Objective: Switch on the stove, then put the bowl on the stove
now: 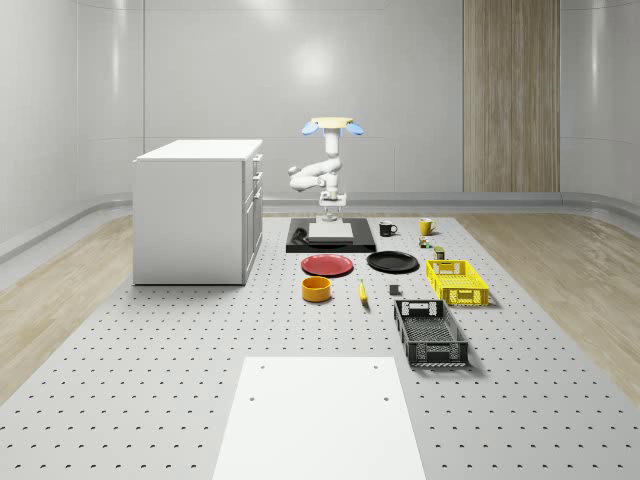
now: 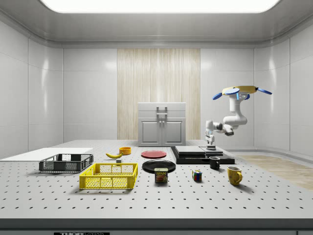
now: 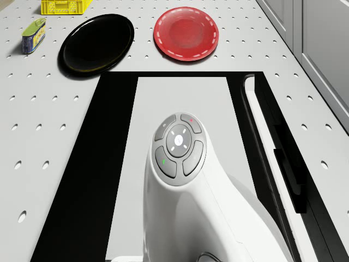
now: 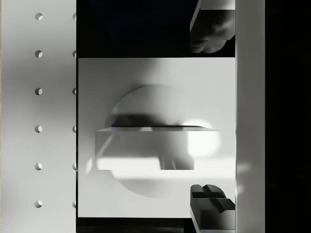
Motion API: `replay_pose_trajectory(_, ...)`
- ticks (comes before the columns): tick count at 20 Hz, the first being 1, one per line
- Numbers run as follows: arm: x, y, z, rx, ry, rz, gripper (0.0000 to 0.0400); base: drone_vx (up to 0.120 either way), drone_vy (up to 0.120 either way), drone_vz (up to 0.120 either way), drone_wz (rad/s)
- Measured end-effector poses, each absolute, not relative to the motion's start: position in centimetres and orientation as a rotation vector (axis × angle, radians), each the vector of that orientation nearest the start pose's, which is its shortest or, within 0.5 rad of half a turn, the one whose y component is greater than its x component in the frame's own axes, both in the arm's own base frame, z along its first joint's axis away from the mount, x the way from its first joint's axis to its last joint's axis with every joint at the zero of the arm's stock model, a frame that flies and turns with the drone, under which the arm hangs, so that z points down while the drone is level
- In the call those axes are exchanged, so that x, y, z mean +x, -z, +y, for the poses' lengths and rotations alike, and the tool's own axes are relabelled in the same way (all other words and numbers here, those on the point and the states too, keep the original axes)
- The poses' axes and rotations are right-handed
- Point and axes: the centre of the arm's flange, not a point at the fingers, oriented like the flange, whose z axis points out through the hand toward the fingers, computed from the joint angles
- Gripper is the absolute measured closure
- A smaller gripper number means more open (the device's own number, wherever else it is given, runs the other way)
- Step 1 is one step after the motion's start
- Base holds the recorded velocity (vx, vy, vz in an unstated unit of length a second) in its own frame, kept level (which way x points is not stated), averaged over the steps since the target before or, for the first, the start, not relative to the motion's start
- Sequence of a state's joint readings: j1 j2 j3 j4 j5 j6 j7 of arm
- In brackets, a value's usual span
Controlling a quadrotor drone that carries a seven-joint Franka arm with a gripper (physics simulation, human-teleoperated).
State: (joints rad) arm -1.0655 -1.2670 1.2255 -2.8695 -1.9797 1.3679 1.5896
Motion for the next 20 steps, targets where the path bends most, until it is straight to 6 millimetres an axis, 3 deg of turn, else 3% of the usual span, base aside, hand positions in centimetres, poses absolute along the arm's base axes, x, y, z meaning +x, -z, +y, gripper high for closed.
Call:
replay_pose_trajectory(7,30.7,-53.5,0.9,0.001,-0.785,-0.002,0.0,0.0,0.0,0.0,0.0)
replay_pose_trajectory(20,30.7,-54.9,0.6,0.0,-0.784,-0.002,0.0,0.0,0.0,0.0,0.0)
